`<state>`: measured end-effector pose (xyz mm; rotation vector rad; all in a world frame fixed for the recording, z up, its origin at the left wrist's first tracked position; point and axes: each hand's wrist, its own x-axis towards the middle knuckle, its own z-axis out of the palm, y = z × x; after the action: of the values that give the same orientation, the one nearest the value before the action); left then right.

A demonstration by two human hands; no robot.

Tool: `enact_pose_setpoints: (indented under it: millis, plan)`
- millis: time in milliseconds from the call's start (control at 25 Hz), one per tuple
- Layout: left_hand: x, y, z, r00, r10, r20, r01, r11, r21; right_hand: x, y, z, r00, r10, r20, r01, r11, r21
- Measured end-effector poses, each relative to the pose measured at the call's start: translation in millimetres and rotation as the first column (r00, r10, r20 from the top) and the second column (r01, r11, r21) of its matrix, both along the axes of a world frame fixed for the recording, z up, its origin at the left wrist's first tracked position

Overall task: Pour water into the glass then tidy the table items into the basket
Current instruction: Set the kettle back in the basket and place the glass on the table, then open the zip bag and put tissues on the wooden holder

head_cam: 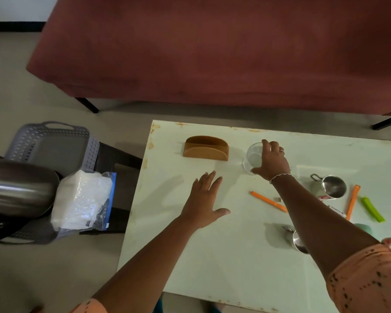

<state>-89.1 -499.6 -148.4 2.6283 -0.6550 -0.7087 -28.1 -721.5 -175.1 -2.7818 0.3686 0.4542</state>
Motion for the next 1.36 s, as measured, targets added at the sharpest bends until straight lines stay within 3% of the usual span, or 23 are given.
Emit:
enact_pose_setpoints:
  millis: [160, 320, 600, 840, 1040, 1120, 1240, 1360]
  plan:
    - [-6, 19, 7, 0.999, 0.033, 0.003, -0.033, 0.999, -0.006, -4, 7, 16, 0.998, -0.001, -0.070, -0.002, 0.999, -0.038]
    - [-27, 61, 12, 0.993, 0.116, 0.027, -0.116, 0.993, 0.011, -25, 39, 36, 0.996, 0.082, 0.034, -0.079, 0.993, -0.090]
    - [-39, 184, 25, 0.984, 0.053, 0.173, -0.098, 0.959, 0.266, -58, 152, 59, 0.983, 0.182, 0.006, -0.182, 0.983, 0.015]
    - [-40, 276, 28, 0.951, -0.209, 0.228, 0.056, 0.842, 0.537, -63, 259, 64, 0.965, 0.264, -0.016, -0.258, 0.953, 0.160]
    - [-35, 322, 4, 0.780, -0.576, 0.244, 0.257, 0.651, 0.714, -67, 313, 59, 0.954, 0.299, -0.017, -0.289, 0.936, 0.200]
    - [-32, 327, 2, 0.787, -0.582, 0.205, 0.285, 0.637, 0.716, -71, 323, 57, 0.950, 0.312, -0.029, -0.299, 0.931, 0.207]
    - [-22, 336, -2, 0.774, -0.560, 0.295, 0.203, 0.661, 0.722, -73, 333, 57, 0.944, 0.327, -0.033, -0.313, 0.926, 0.211]
    - [-20, 346, -12, 0.792, -0.579, 0.195, 0.289, 0.637, 0.715, -73, 338, 60, 0.945, 0.326, -0.036, -0.312, 0.926, 0.211]
